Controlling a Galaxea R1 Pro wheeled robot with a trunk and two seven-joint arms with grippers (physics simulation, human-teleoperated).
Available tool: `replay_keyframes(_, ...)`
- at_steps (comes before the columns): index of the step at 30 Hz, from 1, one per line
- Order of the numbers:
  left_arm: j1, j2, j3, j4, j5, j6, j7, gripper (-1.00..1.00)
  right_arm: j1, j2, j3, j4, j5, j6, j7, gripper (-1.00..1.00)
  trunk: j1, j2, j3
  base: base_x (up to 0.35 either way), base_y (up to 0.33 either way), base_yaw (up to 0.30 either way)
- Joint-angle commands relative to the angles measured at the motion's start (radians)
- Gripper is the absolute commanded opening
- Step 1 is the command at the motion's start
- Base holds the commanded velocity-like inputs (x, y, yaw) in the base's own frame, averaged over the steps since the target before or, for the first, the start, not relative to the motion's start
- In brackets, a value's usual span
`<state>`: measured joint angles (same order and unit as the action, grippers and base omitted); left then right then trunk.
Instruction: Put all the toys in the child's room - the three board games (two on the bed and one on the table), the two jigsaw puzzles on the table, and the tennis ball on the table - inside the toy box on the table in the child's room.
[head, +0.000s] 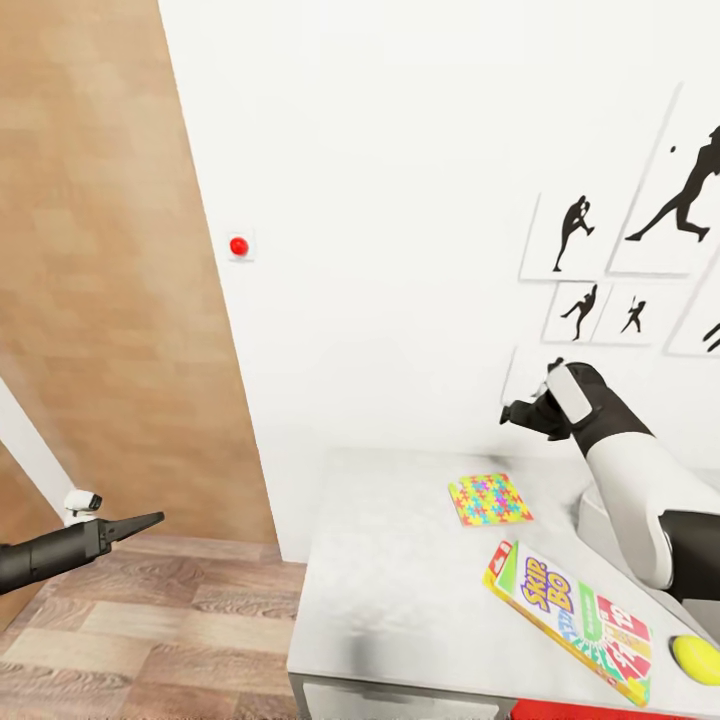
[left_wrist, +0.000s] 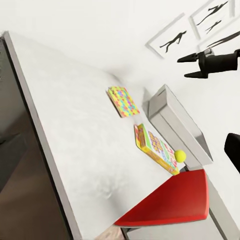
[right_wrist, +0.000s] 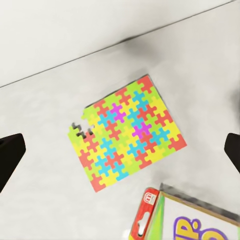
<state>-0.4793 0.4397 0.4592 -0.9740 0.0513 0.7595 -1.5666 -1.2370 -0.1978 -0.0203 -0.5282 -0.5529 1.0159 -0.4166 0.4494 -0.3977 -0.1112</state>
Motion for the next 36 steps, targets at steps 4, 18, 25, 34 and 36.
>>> replay_keyframes(4, -0.001, 0.000, 0.000, 0.000, -0.001, 0.011, -0.004, 1.00, -0.002, -0.003, -0.001, 0.000, -0.010, 0.010, -0.008, 1.00, 0.001, -0.002, -0.009, 0.000, 0.000, 0.000)
replay_keyframes(18, -0.001, -0.001, -0.001, 0.000, -0.001, 0.011, -0.004, 1.00, -0.003, -0.050, -0.003, -0.001, -0.010, 0.031, 0.036, 1.00, 0.001, -0.002, -0.032, 0.000, 0.000, 0.000)
replay_keyframes(25, -0.001, -0.001, -0.001, 0.000, -0.001, 0.011, -0.004, 1.00, -0.003, -0.067, -0.001, -0.001, -0.010, 0.031, 0.074, 1.00, 0.001, -0.002, -0.043, 0.000, 0.000, 0.000)
replay_keyframes(34, -0.001, -0.001, -0.001, 0.000, -0.001, 0.011, -0.004, 1.00, -0.001, -0.069, 0.000, 0.000, -0.010, 0.031, 0.087, 1.00, 0.001, -0.002, -0.058, 0.000, 0.000, 0.000)
replay_keyframes(36, -0.001, -0.001, -0.001, 0.000, -0.001, 0.011, -0.004, 1.00, -0.001, -0.069, 0.000, -0.001, -0.010, 0.031, 0.088, 1.00, 0.001, -0.002, -0.061, 0.000, 0.000, 0.000)
